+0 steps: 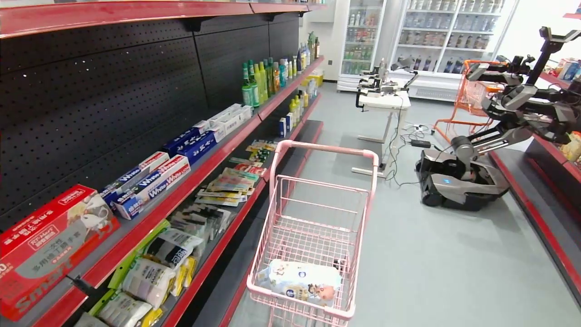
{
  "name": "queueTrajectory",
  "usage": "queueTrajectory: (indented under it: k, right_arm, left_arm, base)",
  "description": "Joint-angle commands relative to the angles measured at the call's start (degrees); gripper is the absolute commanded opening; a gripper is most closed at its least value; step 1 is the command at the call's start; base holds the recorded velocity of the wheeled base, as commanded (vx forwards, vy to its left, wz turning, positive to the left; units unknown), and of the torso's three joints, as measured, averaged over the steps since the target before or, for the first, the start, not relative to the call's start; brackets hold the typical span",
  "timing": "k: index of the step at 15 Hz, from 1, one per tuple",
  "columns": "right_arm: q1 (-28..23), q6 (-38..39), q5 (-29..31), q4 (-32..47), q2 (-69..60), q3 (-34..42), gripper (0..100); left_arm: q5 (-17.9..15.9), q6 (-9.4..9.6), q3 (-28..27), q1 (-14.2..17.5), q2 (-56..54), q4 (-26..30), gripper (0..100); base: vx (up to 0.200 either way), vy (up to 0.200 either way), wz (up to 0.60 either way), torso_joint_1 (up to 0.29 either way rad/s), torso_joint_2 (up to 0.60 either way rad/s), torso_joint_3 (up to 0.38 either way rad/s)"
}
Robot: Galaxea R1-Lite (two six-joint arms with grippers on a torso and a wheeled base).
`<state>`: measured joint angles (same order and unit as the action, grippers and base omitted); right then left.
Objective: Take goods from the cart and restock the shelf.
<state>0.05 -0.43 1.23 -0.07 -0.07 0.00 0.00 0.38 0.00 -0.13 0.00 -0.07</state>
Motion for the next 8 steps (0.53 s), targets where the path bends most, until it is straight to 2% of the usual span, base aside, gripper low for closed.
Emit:
queueTrajectory:
  k: [1,8]
  right_arm:
    - [-0.05,-0.01,0.00,-0.01,0.07,0.00,100]
    - [-0.05,-0.89,-0.70,-0.01,0.07,-0.09,100]
  left_arm:
    - [0.00,-0.03,0.00,-0.04,0.00,-0.01,100]
    - [0.00,-0.03,0.00,-0.04,0.00,-0.01,100]
  base:
    - [0.000,0.000,0.00,0.000,0.00,0.000]
    - [0.000,0.000,0.00,0.000,0.00,0.000]
